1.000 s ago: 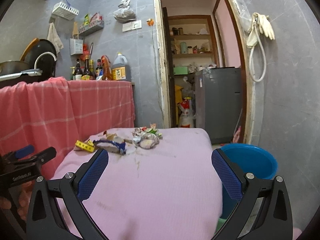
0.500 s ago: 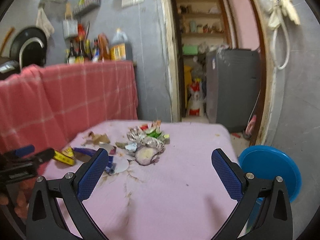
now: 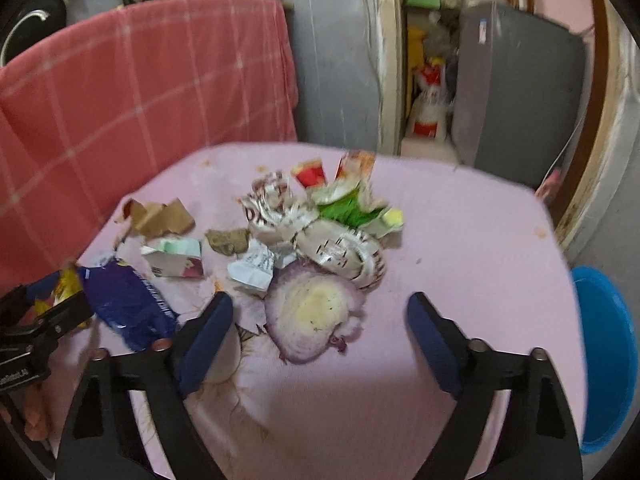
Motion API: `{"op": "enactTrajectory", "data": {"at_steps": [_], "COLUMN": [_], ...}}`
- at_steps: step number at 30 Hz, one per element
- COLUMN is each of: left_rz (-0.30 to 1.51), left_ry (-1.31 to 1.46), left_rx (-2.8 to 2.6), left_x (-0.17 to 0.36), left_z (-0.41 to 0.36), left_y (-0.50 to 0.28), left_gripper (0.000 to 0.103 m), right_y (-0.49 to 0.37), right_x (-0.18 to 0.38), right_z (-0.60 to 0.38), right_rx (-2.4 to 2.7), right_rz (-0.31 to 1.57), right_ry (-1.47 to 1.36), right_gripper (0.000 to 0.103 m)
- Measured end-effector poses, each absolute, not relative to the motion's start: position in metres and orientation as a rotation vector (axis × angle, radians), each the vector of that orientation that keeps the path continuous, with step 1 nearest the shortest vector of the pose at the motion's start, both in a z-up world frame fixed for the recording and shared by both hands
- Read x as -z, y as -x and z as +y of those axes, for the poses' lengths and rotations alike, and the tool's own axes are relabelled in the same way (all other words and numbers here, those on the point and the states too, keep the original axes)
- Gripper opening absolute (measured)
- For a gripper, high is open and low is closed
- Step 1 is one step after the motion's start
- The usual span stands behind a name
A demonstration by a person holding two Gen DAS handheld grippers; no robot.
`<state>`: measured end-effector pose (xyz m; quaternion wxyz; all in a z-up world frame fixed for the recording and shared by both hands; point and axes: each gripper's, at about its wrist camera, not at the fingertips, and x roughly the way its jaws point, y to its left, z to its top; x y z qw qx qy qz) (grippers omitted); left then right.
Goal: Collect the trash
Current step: 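Grasp the yellow printed wrapper with the left tool while the right tool grasps the onion slice, then carry both items over the blue basin and open both tools to drop them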
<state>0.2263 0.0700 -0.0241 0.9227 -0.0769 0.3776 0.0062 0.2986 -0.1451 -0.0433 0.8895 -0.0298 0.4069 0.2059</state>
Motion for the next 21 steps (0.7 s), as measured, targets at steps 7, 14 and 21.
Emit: {"op": "enactTrajectory", "data": {"at_steps": [7, 14, 21], "left_rz": [0.759, 0.737, 0.689], "left_ry": [0.089, 0.119, 0.182], "left_rx": [0.008, 0.010, 0.052], "left_x": [0.015, 0.009, -0.001], "left_z": [0.063, 0.054, 0.037], "left_y": [-0.218, -0.202, -0.171], "left_gripper": [0.059, 0.058, 0.058], "right_y": [-0.290, -0.275, -0.240], "right_x": [0.042, 0.035, 0.016], "right_z": [-0.146, -0.155, -0.175], "right_rx": [-0.460, -0.470, -0.485], "right_rz": [0.835, 0.796, 0.692], "right_ry": [0.068, 0.034, -0.011], "right_gripper": [0.053, 0.035, 0.034]}}
